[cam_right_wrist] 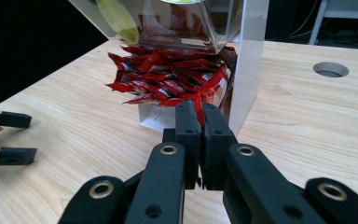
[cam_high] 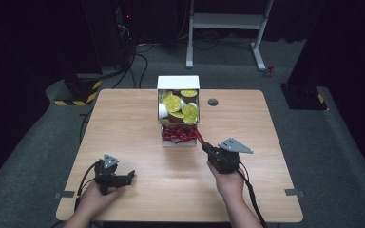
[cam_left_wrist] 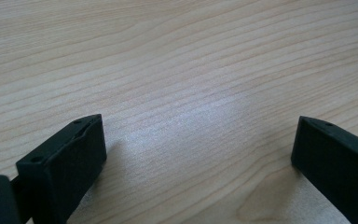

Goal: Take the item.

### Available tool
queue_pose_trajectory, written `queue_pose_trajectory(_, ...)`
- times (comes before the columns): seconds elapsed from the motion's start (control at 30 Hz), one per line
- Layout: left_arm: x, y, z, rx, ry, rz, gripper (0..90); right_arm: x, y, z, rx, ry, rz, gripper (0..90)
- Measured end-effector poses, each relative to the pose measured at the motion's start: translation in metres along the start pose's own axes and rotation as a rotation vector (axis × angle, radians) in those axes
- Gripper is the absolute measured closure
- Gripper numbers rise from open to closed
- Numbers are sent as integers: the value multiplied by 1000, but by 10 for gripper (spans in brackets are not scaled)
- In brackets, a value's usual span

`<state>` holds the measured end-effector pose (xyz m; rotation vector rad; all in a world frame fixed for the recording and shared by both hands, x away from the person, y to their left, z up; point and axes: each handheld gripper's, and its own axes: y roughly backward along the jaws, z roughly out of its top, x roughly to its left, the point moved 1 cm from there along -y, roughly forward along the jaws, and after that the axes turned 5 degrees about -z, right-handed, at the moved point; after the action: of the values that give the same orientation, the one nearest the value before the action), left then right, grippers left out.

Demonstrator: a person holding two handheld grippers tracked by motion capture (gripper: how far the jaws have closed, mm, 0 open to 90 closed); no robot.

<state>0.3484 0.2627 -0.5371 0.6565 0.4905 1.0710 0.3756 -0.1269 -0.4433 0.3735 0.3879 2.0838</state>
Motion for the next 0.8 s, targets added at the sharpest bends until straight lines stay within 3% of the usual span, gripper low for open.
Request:
queue_pose_trajectory(0.3, 0, 0, 0, -1, 0, 0, 35, 0, 13, -10, -42, -21, 6, 881)
queue_pose_trajectory(0.8, 0, 0, 0, 0, -1, 0, 35, -11, 33, -20, -81, -61, -5, 882)
